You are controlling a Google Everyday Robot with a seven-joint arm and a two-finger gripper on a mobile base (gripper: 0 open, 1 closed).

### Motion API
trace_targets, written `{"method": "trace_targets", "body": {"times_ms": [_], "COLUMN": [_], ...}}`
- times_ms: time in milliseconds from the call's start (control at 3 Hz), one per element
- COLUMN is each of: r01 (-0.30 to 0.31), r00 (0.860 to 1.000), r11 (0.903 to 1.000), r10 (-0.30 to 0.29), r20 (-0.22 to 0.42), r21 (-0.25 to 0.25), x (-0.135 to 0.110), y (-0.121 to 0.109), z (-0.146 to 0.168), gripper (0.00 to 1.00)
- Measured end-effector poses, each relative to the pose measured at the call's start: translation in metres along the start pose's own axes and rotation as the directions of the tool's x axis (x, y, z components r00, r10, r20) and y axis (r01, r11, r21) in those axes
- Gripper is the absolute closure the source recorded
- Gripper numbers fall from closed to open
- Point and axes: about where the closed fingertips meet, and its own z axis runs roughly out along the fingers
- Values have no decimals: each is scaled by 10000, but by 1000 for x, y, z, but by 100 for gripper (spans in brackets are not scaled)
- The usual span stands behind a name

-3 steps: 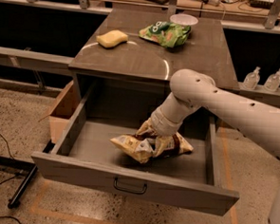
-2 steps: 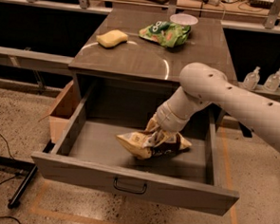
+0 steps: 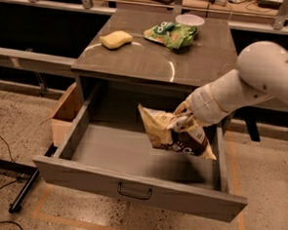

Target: Pick brown chip bag from top drawer and place on counter

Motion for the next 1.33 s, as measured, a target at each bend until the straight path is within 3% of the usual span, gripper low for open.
{"method": "trace_targets", "body": {"times_ms": [333,667,1000,1333], "r01": [115,828,1899,2835], "r00": [9978,9870,9556,9133], "r11": [9907,9766,9502,9182], "r10": [-25,-529,-1211,-1705], "r20": [-664,-1518,-2688,-3699], "r21": [1356,1982,2471,2768], "x": [-15,-23,-26,-18], "y": [-21,-50,-97,-150], "z": [-72,-122,-158,-172], "gripper": [100,100,100,100]}}
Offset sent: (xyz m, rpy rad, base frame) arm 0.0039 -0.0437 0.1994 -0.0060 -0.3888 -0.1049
